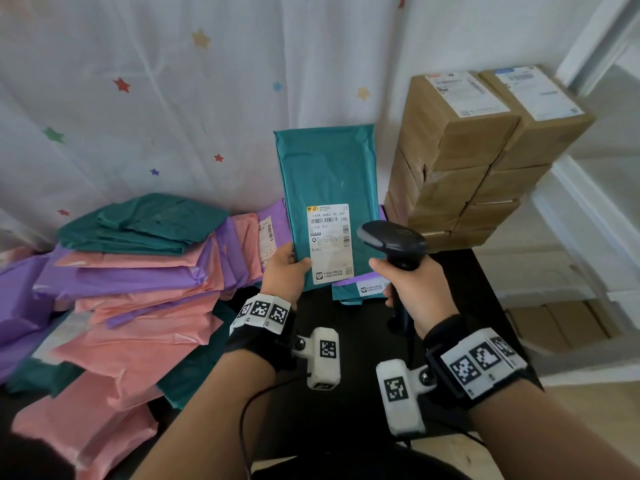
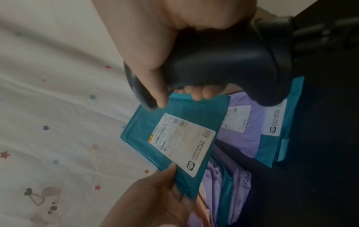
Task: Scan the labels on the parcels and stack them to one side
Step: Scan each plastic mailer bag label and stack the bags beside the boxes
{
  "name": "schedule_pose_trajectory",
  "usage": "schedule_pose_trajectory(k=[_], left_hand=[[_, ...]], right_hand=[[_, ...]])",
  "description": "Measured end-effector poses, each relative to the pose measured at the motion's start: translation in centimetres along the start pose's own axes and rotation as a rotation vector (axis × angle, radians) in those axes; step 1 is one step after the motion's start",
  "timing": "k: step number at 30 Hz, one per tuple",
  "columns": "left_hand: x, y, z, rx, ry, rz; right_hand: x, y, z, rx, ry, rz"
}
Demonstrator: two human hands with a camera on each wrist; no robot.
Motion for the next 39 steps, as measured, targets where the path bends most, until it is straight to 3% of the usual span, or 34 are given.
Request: schedule_pose_trajectory(k=[6,19,30,35,39], left_hand=[[0.0,-0.6,-0.2,-0.001,-0.025,0.014],[-0.3,-0.6,0.1,-0.001,-0.046,-0.088],[0.0,-1.7,-0.8,-0.041,-0.005,-0.034],[0.6,-2.8,-1.8,-0.049,-0.018,-0.142],[2.6,-4.2,-3.0,-0.149,-0.087,-0.234]], right_hand=[[0.8,-0.2,0.9,-0.03,-0.099,0.132],[0.8,-0.8,1.5,-0.013,-0.096,0.165],[0.5,-0.3,0.8,-0.019,-0.077,0.134],[-0.2,0.6,0.0,0.009,-0.027,0.118],[-1.5,1.8,-0.9,0.06,0.019,0.128]])
Point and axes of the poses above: each hand's wrist, its own z-axis away from the middle knuckle, its own x-axis out of the palm, y = z × x, the point moved 4 cm from there along -z, towards the middle knuckle, and after that the axes turned 5 degrees about y, right-handed, at the moved point
